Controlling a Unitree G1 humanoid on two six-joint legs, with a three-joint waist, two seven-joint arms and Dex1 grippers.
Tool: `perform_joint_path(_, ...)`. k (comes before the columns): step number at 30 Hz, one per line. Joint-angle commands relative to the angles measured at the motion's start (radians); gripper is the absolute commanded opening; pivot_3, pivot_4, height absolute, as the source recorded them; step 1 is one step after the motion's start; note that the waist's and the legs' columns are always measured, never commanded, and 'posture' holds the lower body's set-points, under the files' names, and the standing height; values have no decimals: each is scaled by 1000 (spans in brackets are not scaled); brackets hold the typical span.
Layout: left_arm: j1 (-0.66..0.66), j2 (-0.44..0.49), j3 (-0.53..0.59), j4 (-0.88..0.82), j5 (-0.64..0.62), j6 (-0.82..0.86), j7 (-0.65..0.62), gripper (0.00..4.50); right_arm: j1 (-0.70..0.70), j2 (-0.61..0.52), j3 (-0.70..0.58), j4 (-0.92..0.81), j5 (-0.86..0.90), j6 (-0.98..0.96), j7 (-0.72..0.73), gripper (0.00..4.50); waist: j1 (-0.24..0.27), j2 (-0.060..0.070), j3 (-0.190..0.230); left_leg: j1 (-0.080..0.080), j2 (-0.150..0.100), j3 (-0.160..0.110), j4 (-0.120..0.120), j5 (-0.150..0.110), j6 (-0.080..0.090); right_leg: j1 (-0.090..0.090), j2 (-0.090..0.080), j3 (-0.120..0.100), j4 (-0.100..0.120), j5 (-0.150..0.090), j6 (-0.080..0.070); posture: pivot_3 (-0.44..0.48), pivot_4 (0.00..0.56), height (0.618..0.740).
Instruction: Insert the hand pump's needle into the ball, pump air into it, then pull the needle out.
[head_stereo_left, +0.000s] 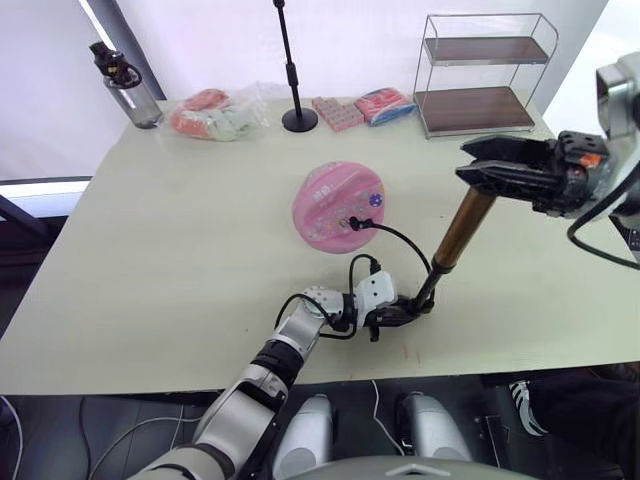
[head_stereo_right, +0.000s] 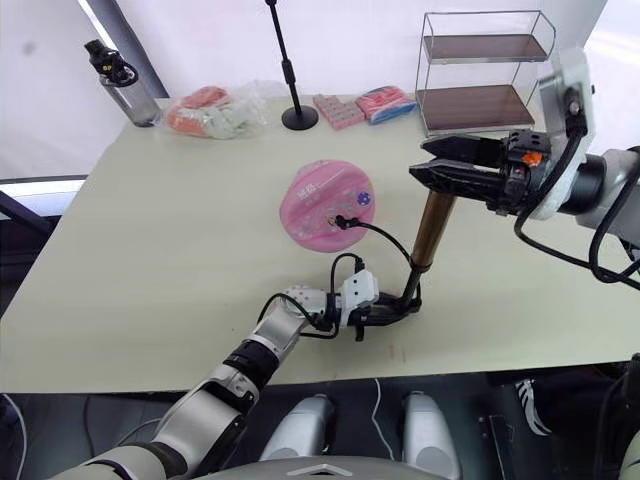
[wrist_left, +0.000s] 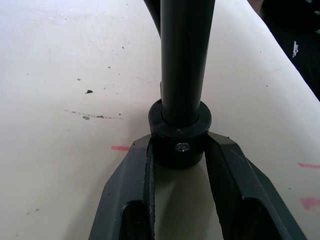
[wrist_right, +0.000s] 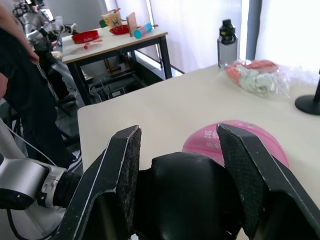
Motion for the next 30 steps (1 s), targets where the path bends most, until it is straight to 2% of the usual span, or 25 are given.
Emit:
perform_joint_path(1,58,35,-32,96,64,56,15,1093,-92,-22,-129,-6,65,-56,-21,2009,0,0,0,-3,0,0,1,0,0,-3,0,0,0,2,-2,0,150,731)
perform_joint_path(5,57,34,-32,98,64,55,15,1093,34,14,-81,-67,-16,-89,-6,2009,1,0,0,-4,-1,0,2,-1,1,-3,0,1,0,2,-3,0,150,731)
perform_joint_path(12,53,35,-33,104,63,53,18,1093,282,72,93,-140,-254,-228,66,2009,-6,-3,-5,2,0,1,2,-1,2,2,0,1,0,0,2,0,150,731)
perform_joint_path(17,57,41,-30,99,63,52,21,1093,336,122,169,-116,-325,-288,92,2009,-8,-4,-7,14,1,2,2,-1,2,13,1,1,0,0,4,0,150,731)
perform_joint_path(30,61,43,-26,96,61,56,28,1093,506,291,382,68,-637,-523,129,2009,-10,-8,-16,16,2,3,1,-1,2,13,3,3,0,0,4,0,150,731)
